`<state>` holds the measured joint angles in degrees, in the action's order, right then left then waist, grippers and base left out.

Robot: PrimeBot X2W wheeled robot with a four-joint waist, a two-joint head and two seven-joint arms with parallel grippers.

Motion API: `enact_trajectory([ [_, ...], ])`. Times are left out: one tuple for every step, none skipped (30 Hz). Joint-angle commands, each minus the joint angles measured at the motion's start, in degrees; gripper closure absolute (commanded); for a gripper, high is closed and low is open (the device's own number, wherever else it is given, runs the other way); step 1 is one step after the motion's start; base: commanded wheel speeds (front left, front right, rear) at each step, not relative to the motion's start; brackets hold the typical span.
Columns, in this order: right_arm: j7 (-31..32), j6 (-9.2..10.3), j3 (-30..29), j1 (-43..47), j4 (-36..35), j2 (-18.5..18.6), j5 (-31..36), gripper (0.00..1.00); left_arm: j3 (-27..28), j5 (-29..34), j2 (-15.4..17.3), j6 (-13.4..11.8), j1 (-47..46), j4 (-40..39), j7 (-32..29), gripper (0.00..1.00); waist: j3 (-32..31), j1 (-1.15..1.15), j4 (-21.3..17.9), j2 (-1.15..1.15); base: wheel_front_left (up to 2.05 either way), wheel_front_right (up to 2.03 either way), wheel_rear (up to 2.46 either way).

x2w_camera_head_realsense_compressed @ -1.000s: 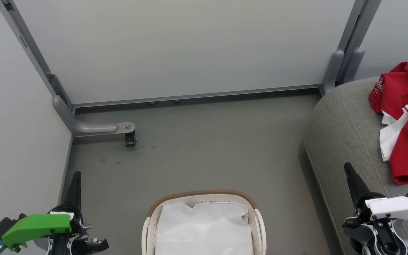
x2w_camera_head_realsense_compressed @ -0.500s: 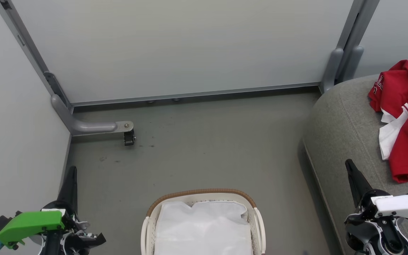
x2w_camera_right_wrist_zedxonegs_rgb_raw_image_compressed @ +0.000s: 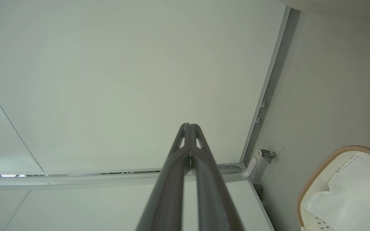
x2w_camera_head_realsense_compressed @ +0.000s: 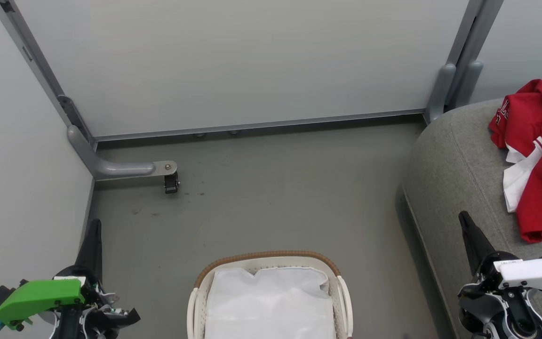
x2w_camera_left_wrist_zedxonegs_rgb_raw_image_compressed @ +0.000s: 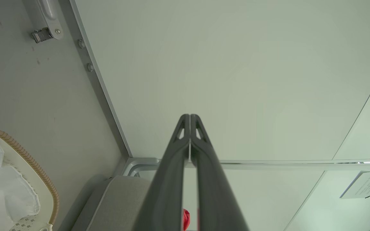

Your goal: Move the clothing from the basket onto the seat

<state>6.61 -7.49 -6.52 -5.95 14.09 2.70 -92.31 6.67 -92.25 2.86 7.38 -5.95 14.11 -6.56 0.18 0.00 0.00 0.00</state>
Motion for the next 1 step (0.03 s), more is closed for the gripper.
enact_trajectory([
  [0.1, 0.00, -0.1, -0.5, -0.2, 0.3, -0.2, 1.00, 0.1, -0.2, 0.0, 0.3, -0.6, -0.1, -0.2, 1.00, 0.0, 0.00, 0.0, 0.00, 0.00, 0.00, 0.00],
])
